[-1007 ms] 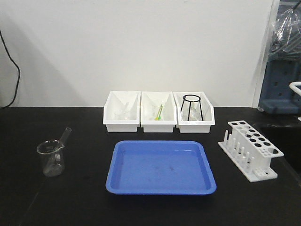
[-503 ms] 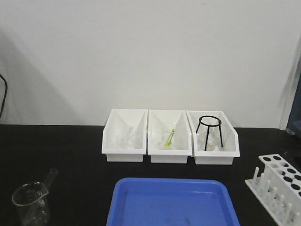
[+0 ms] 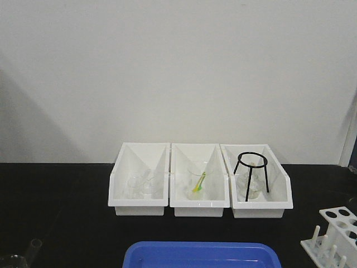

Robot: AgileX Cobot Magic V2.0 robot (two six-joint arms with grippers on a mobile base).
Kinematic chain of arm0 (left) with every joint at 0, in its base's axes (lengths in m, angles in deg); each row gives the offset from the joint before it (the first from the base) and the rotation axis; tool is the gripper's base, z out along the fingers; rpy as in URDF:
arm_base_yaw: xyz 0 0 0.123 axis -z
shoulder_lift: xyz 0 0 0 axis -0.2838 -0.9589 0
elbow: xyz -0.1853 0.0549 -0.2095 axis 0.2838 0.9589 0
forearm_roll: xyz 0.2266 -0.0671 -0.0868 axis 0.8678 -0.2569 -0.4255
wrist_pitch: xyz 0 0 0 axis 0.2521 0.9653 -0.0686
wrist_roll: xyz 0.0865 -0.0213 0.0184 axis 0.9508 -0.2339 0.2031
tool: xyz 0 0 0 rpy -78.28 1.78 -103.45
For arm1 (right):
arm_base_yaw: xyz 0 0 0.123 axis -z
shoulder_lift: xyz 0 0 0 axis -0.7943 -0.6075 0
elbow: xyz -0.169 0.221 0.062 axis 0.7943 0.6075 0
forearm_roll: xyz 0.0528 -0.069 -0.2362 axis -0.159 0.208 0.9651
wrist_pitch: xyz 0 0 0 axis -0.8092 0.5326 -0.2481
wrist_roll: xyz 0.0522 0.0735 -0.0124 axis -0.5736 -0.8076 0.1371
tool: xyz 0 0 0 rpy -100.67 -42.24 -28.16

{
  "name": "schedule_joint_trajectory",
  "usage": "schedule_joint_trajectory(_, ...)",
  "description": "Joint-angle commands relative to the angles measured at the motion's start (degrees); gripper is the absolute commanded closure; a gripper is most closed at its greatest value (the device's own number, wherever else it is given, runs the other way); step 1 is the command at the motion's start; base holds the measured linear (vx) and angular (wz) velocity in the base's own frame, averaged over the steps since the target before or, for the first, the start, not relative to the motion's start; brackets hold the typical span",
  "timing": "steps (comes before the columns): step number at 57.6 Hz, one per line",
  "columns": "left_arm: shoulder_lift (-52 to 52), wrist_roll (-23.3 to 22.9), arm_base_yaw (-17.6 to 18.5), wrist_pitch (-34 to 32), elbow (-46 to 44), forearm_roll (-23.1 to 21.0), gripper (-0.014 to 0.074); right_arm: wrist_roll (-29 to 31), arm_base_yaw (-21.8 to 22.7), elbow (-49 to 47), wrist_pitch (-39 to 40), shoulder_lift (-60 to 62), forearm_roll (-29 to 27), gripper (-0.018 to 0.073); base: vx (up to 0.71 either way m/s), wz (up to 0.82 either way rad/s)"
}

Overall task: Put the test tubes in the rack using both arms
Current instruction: 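Lower the left gripper onto the glass test tube in the beaker and grasp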

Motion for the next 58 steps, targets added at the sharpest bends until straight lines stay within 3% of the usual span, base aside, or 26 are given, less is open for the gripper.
schedule_joint_trajectory(1, 0.6, -0.7, 0.4, -5.2, 1.5, -0.5, 0.0617, 0.3, 0.0, 0.6, 5.1, -0.6, 0.5, 0.0567, 0.06, -0.02)
schedule_joint_trajectory(49, 0.6, -0.7, 0.4, -5.4, 1.5, -0.5, 0.0617, 0.3, 0.0, 0.6, 5.8, -0.6, 0.5, 0.0567, 0.01, 0.0)
schedule_joint_trajectory(58, 0.6, -0.6, 0.4, -9.4, 1.1, 0.0, 0.0617, 0.9, 0.0, 0.6, 14.0, -0.6, 0.5, 0.0567, 0.0, 0.0)
